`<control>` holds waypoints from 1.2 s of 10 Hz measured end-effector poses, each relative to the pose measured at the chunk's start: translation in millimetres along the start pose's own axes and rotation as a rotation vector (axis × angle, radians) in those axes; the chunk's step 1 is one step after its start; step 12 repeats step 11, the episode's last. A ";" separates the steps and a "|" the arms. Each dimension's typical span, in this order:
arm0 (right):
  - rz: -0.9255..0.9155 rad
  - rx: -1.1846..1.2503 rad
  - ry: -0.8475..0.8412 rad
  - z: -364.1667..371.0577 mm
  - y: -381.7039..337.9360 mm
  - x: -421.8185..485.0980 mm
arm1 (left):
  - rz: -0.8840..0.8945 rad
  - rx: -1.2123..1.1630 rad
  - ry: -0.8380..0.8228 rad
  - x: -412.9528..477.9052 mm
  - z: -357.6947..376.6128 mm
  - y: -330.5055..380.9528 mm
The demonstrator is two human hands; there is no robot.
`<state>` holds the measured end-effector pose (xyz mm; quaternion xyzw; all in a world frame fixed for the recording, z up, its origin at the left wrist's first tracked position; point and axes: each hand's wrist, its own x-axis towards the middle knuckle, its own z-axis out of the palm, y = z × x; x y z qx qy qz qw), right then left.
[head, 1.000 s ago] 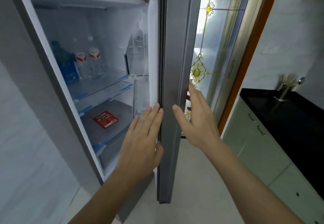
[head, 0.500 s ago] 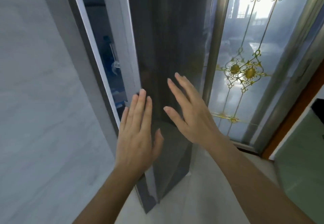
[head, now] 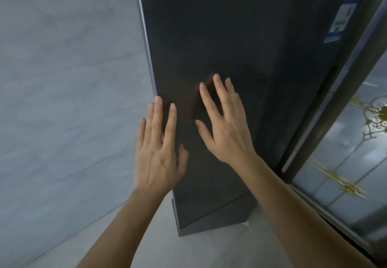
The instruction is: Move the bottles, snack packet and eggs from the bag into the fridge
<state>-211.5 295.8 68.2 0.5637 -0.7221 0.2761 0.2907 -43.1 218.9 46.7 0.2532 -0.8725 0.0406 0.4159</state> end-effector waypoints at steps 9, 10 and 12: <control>0.057 -0.121 -0.194 36.1 10.5 61.2 | -0.064 0.225 -0.334 68.8 24.1 -42.7; 0.049 -0.122 -0.187 13.4 14.8 59.3 | -0.082 0.235 -0.319 69.4 18.3 -34.0; 0.065 -0.126 -0.153 0.1 24.9 43.6 | -0.074 0.244 -0.331 63.0 18.8 -20.9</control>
